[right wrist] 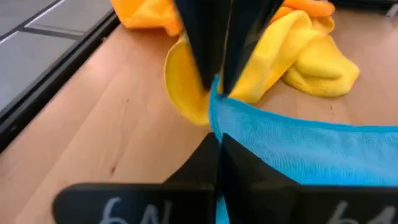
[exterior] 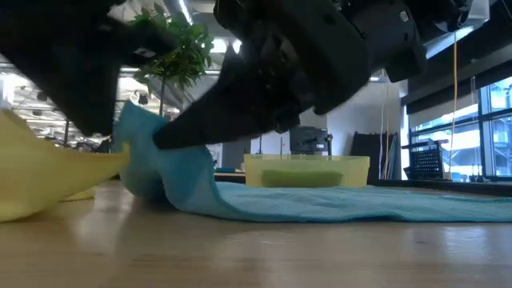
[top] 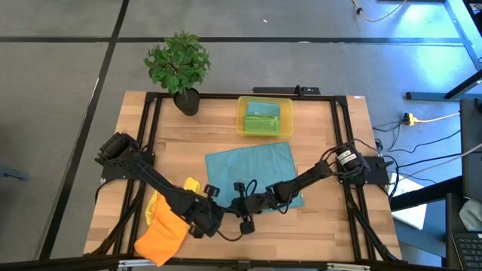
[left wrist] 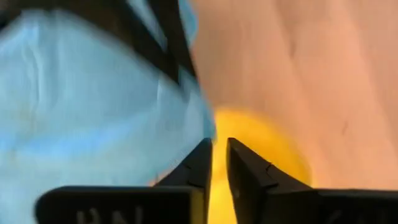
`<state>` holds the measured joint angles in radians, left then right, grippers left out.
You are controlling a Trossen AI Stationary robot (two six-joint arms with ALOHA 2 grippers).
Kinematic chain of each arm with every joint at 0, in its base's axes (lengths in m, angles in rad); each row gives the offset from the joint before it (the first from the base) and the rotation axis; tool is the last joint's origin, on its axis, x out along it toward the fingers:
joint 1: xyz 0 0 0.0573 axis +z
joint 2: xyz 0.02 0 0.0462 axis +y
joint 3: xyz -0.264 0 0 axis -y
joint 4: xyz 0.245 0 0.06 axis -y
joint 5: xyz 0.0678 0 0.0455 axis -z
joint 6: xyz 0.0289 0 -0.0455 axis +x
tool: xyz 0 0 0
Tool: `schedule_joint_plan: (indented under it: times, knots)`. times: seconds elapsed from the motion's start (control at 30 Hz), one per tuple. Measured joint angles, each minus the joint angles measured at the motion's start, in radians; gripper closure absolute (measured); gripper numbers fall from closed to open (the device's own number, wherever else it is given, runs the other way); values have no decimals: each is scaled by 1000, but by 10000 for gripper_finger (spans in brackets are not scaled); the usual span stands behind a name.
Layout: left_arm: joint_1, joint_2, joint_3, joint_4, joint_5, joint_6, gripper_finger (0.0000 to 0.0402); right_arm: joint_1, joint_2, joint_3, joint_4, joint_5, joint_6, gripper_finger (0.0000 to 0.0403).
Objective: Fold microfiber towels
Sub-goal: Fold the blue microfiber towel
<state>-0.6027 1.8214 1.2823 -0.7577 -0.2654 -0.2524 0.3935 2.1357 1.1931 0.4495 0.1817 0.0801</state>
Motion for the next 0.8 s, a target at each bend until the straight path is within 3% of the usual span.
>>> schedule_joint_plan:
  times: [0.27,0.43,0.8]
  knots:
    - [-10,0,0,-187,-31,-171,292,35,0,0,-90,-84,73,397]
    - [-22,20,0,-156,-57,-190,285,82,-21,0,-127,-115,97,399]
    - [-63,183,8,-202,11,-220,285,145,-93,-41,-353,-135,190,401]
